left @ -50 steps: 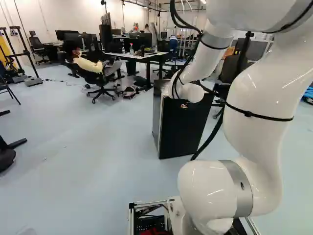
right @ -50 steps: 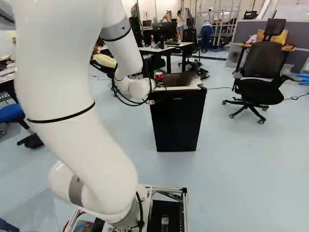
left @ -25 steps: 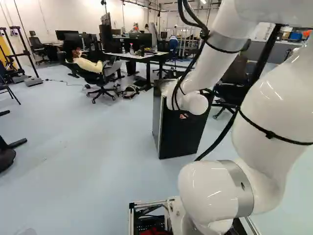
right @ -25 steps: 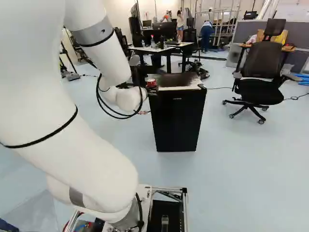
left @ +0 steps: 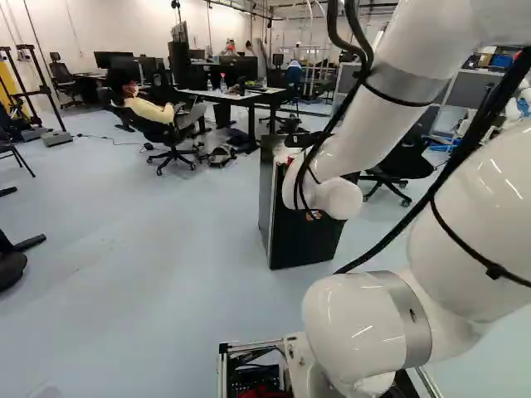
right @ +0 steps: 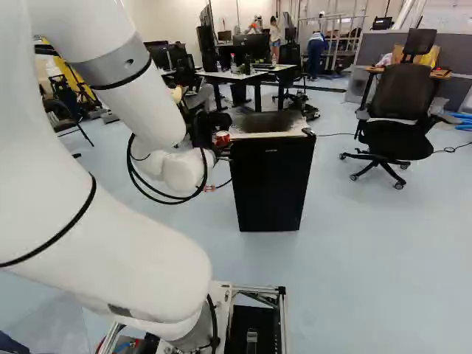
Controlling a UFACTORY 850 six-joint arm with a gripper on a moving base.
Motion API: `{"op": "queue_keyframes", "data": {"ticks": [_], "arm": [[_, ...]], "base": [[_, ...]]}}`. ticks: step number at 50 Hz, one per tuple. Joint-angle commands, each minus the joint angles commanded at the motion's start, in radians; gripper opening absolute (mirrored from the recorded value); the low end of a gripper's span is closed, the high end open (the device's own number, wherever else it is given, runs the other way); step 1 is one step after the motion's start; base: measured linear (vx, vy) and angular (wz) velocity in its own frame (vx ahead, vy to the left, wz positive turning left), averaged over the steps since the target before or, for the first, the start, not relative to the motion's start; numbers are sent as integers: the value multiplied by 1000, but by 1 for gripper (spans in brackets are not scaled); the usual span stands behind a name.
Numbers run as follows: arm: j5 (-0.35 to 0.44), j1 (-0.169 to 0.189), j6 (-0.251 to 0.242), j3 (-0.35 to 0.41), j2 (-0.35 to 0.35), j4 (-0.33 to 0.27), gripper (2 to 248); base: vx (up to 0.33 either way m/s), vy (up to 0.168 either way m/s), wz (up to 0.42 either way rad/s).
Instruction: Grab a drink from the fridge
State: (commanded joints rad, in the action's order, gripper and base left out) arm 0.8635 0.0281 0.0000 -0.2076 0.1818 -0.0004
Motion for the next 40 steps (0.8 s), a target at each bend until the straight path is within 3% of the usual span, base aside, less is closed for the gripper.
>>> {"op": "queue_keyframes", "data": {"ticks": [40], "arm": [[9, -28, 0, 118, 96, 0, 93]], "base": [[0, 0, 0]]}}
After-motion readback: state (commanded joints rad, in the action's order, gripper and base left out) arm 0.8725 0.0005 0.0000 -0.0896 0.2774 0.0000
